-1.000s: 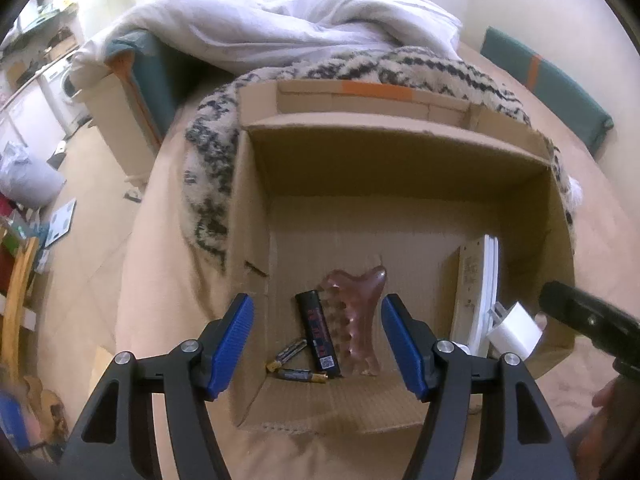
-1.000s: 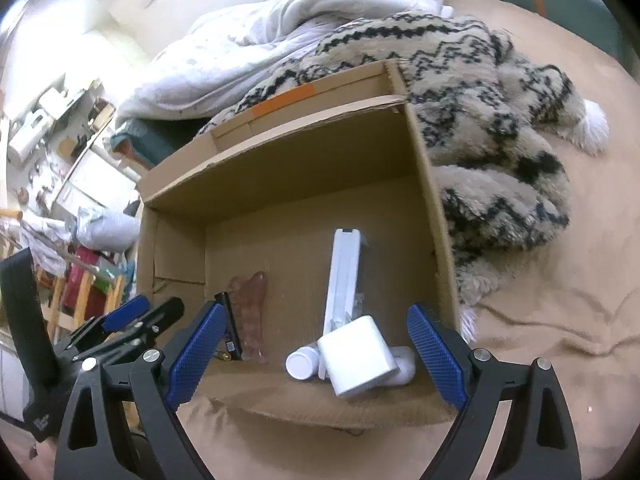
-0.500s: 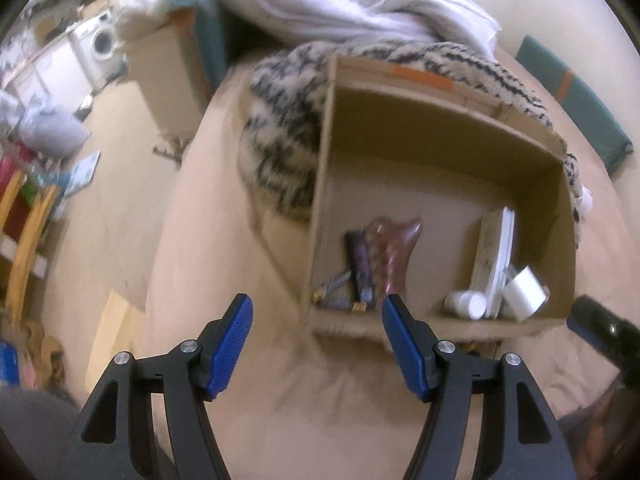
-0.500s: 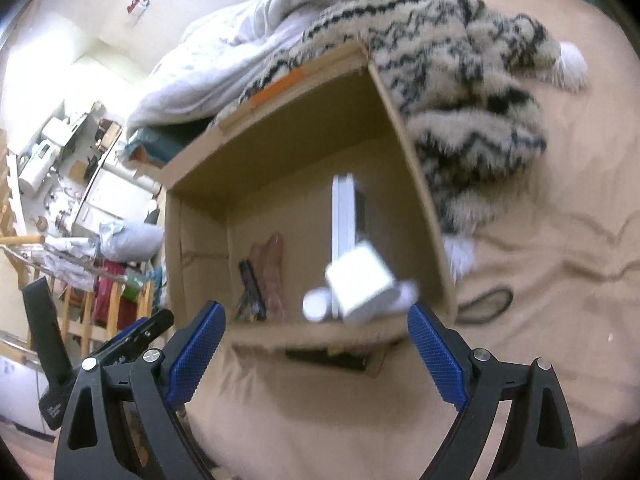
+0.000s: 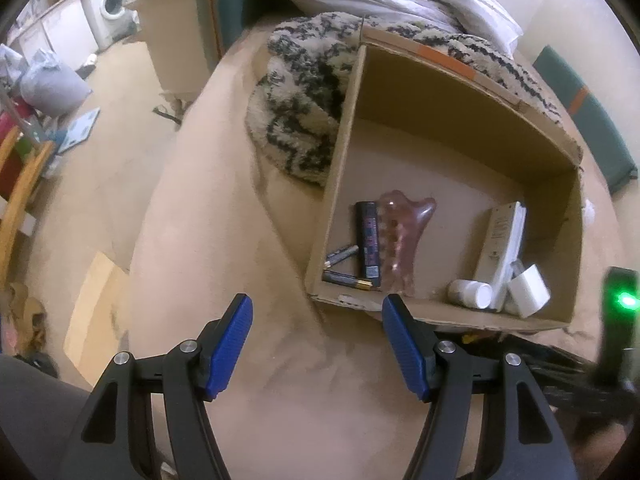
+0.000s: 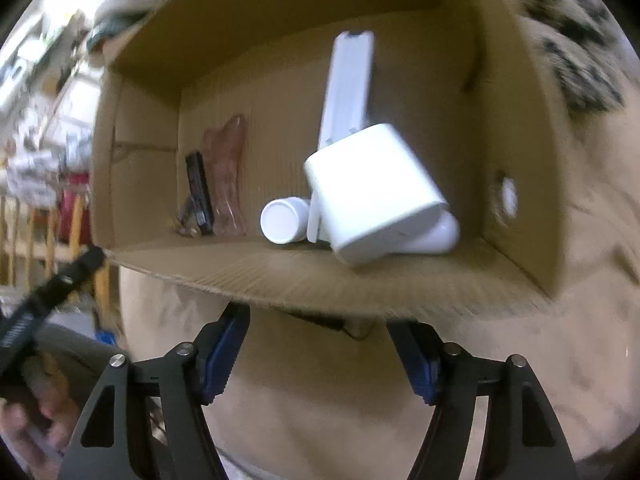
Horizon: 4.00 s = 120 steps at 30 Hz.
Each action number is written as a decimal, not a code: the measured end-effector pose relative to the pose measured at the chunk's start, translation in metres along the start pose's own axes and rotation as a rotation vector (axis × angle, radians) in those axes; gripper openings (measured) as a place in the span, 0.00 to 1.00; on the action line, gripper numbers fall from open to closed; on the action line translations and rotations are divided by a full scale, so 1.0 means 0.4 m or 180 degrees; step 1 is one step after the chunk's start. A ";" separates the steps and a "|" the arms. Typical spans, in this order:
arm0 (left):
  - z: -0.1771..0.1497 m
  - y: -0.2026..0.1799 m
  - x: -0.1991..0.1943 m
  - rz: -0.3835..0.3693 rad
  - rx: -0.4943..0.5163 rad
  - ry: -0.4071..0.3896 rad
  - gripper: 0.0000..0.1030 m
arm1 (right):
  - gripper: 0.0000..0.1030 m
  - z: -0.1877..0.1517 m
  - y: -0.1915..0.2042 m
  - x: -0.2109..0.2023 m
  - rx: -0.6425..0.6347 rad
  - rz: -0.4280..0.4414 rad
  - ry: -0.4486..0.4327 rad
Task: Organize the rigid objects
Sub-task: 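Grasp the pink heart keychain with the left tool while the right tool grasps the pink perfume bottle, then lower the heart keychain into the box with the left tool while the right tool places the perfume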
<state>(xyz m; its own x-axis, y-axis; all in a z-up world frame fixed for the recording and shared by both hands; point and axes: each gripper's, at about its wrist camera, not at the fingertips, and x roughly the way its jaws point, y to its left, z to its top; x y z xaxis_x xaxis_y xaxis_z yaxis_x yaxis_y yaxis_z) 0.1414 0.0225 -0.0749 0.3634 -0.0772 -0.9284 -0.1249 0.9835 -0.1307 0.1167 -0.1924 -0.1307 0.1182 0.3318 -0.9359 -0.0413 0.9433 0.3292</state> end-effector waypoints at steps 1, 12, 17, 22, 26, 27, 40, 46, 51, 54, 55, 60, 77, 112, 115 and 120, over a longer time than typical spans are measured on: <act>0.002 0.001 -0.001 -0.0012 -0.0004 -0.0001 0.62 | 0.73 0.005 0.007 0.011 -0.0090 -0.0109 0.0018; 0.007 0.015 0.003 -0.0093 -0.0112 0.0069 0.62 | 0.68 0.027 0.025 0.078 -0.0451 -0.0241 0.0137; 0.009 0.013 0.006 -0.0065 -0.0106 0.0066 0.62 | 0.63 0.012 0.019 0.060 -0.0432 -0.0205 0.0168; 0.008 0.015 0.014 -0.0064 -0.0126 0.0102 0.62 | 0.63 -0.018 0.014 0.006 -0.0298 0.0041 0.0126; 0.005 0.011 0.017 -0.0064 -0.0101 0.0116 0.62 | 0.63 -0.041 0.027 -0.056 -0.0283 0.0310 0.0002; 0.003 0.009 0.017 -0.0064 -0.0094 0.0107 0.62 | 0.63 -0.045 0.027 -0.071 -0.0261 0.0359 -0.0044; -0.059 -0.078 0.034 -0.0192 0.0527 0.0176 0.64 | 0.63 -0.068 -0.029 -0.181 0.0356 0.0783 -0.0689; -0.064 -0.158 0.125 -0.0039 0.0878 0.0345 0.64 | 0.63 -0.051 -0.040 -0.185 0.0523 0.0879 -0.0715; -0.043 -0.204 0.203 -0.0013 0.0949 0.0491 0.64 | 0.63 -0.055 -0.045 -0.192 0.0521 0.0920 -0.0705; -0.039 -0.227 0.241 0.0001 0.1014 0.0558 0.64 | 0.63 -0.052 -0.051 -0.188 0.0539 0.0945 -0.0679; -0.039 -0.234 0.252 0.0006 0.1043 0.0589 0.64 | 0.63 -0.051 -0.050 -0.187 0.0537 0.0954 -0.0668; -0.038 -0.237 0.291 0.0132 0.1052 0.0648 0.58 | 0.63 -0.046 -0.047 -0.186 0.0504 0.0958 -0.0667; -0.121 -0.130 0.168 0.0390 0.0809 0.0569 0.51 | 0.63 -0.053 -0.042 -0.171 0.0468 0.0796 -0.0612; 0.143 -0.168 -0.100 0.0203 0.0739 -0.0846 0.51 | 0.63 0.076 0.043 -0.251 -0.0240 0.0639 -0.1311; 0.155 -0.182 -0.071 0.0202 0.0804 -0.0893 0.51 | 0.63 0.102 0.045 -0.227 -0.0249 0.0522 -0.1276; 0.153 -0.186 -0.015 0.0163 0.0876 -0.0917 0.51 | 0.63 0.126 0.046 -0.184 -0.0238 0.0397 -0.1202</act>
<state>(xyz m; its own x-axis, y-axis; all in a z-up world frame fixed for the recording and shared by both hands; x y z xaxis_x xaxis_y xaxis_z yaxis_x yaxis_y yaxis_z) 0.2050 -0.0403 -0.0385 0.6120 -0.0166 -0.7907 0.0883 0.9950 0.0475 0.1574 -0.1994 -0.0493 0.4634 0.4336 -0.7729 -0.1489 0.8978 0.4144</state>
